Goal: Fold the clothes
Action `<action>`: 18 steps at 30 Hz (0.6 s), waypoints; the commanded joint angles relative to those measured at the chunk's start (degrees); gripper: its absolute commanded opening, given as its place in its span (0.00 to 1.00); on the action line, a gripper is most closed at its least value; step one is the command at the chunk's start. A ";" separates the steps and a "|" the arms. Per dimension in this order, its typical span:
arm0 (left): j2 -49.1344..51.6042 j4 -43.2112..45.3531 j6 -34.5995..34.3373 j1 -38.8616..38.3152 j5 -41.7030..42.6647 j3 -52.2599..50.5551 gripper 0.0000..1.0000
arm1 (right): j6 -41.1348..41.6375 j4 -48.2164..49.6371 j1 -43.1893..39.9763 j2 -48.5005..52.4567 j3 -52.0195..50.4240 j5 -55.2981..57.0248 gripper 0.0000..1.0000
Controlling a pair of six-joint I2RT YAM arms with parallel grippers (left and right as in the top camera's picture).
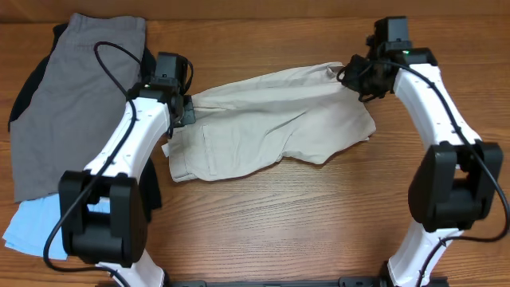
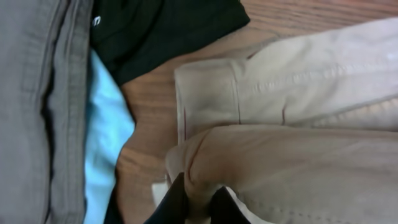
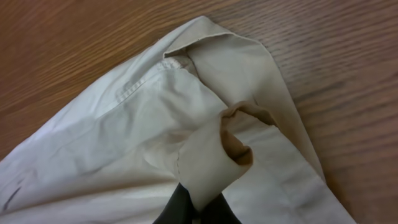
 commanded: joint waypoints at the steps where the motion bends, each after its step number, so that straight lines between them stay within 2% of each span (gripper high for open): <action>1: 2.01 2.29 -0.09 1.18 -3.52 -0.09 0.28 | 0.66 1.88 0.57 1.88 1.70 2.40 0.10; 2: 2.29 3.06 -0.09 1.18 -3.52 -0.09 0.41 | 0.63 2.49 0.72 2.27 1.70 2.40 0.27; 3: 2.49 3.74 -0.09 1.18 -3.52 -0.09 0.57 | 0.66 3.02 0.83 2.40 1.70 2.40 0.58; 4: 2.49 4.20 -0.09 1.18 -3.52 -0.09 0.83 | 0.63 3.39 0.85 2.40 1.70 2.40 0.87; 5: 2.49 4.85 -0.09 1.22 -3.63 -0.09 0.95 | 0.66 3.80 0.83 2.38 1.75 2.40 1.00; 6: 2.47 5.53 -0.09 1.27 -3.87 -0.07 1.00 | 0.66 3.78 0.83 2.21 1.99 2.36 1.00; 10: 2.45 4.48 -0.11 2.32 -2.47 2.14 1.00 | 0.66 0.94 0.42 0.83 3.93 2.36 1.00; 13: 2.45 -2.14 -0.09 3.78 0.72 6.62 1.00 | 0.59 -4.39 -0.46 -0.83 7.34 2.38 1.00; 16: 2.45 -10.54 -0.07 5.55 5.64 11.89 1.00 | -3.19 -10.56 -1.36 -2.25 11.28 2.19 1.00; 18: 2.45 -15.76 1.31 6.97 12.57 14.60 1.00 | -6.99 -13.99 -1.46 -2.84 13.09 2.23 1.00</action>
